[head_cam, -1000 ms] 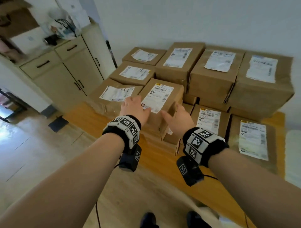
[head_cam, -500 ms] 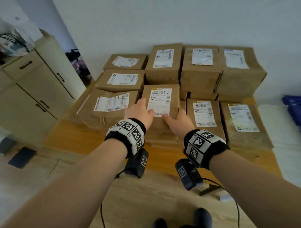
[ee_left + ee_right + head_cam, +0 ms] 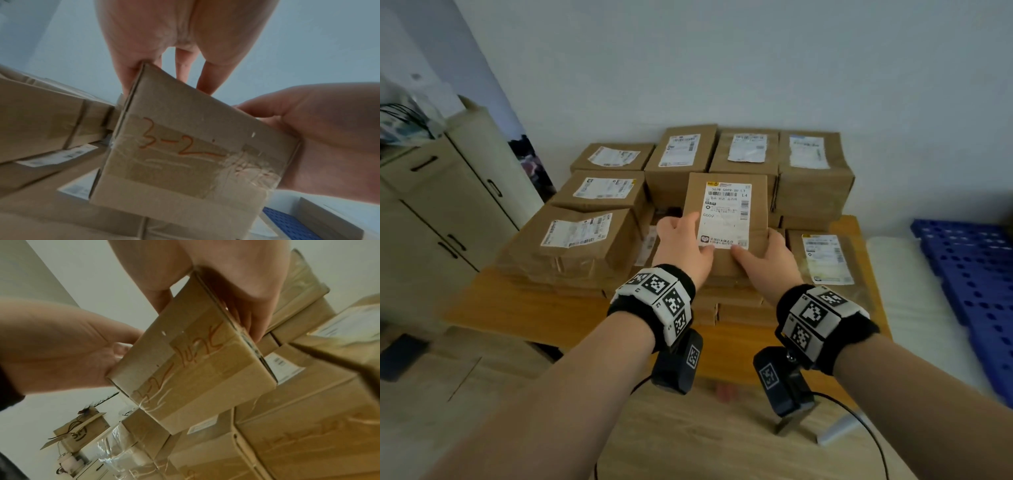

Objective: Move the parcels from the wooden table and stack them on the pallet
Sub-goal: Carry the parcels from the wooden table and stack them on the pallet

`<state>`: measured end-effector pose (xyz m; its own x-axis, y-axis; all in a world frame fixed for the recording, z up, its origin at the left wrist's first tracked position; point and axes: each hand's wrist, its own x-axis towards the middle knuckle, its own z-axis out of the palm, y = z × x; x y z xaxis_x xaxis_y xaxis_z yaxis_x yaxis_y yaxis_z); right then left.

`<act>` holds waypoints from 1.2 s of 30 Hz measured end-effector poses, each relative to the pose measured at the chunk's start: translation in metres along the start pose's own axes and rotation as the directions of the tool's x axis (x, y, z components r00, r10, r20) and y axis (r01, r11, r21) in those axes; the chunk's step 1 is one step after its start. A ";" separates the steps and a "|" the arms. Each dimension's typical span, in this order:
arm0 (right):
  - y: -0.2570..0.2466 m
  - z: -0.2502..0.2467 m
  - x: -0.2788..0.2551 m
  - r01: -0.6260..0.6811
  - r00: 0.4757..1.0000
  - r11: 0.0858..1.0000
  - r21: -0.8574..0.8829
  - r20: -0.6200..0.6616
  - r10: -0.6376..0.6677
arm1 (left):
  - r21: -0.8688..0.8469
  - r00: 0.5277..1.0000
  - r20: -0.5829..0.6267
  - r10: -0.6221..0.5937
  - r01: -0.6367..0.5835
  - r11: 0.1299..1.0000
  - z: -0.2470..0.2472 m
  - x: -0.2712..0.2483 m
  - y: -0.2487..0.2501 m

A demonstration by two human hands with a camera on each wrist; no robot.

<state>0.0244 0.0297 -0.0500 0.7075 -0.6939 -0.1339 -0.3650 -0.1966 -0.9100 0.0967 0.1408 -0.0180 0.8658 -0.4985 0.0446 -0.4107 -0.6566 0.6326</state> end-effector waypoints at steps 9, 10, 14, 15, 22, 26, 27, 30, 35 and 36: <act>0.049 -0.137 -0.011 0.085 0.993 0.996 -0.009 -0.084 -0.086 | -0.067 0.989 -0.058 0.138 -0.142 0.988 0.086 -0.034 0.101; 0.054 -0.149 -0.013 0.087 0.992 0.996 -0.006 -0.094 -0.088 | -0.070 0.985 -0.058 0.161 -0.165 0.984 0.095 -0.038 0.111; 0.068 -0.196 -0.023 0.052 0.984 0.999 0.007 -0.168 -0.050 | -0.077 0.970 -0.020 0.241 -0.242 0.967 0.121 -0.048 0.150; 0.071 -0.207 -0.026 0.043 0.981 0.999 0.017 -0.189 -0.039 | -0.073 0.964 -0.005 0.265 -0.265 0.962 0.127 -0.049 0.160; 0.090 -0.258 -0.033 0.002 0.940 0.999 0.045 -0.341 0.013 | -0.163 0.899 0.117 0.422 -0.402 0.901 0.156 -0.050 0.210; 0.101 -0.287 -0.036 -0.043 0.917 0.997 0.057 -0.394 0.062 | -0.205 0.874 0.212 0.437 -0.397 0.895 0.183 -0.049 0.228; 0.103 -0.296 -0.037 -0.053 0.912 0.997 0.060 -0.404 0.072 | -0.213 0.866 0.230 0.444 -0.401 0.891 0.190 -0.050 0.233; 0.121 -0.322 -0.032 -0.070 0.902 0.995 0.076 -0.420 0.095 | -0.220 0.844 0.283 0.457 -0.406 0.887 0.209 -0.053 0.250; 0.154 -0.370 -0.005 -0.105 0.905 0.987 0.123 -0.400 0.146 | -0.174 0.829 0.348 0.437 -0.401 0.899 0.252 -0.045 0.284; 0.161 -0.381 0.004 -0.104 0.910 0.987 0.125 -0.388 0.145 | -0.165 0.833 0.349 0.430 -0.397 0.903 0.261 -0.043 0.293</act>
<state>-0.2620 -0.2686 -0.0476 0.3559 -0.9290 -0.1014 -0.3582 -0.0354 -0.9330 -0.1352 -0.1781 -0.0366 0.4445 -0.8949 0.0392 -0.6675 -0.3017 0.6808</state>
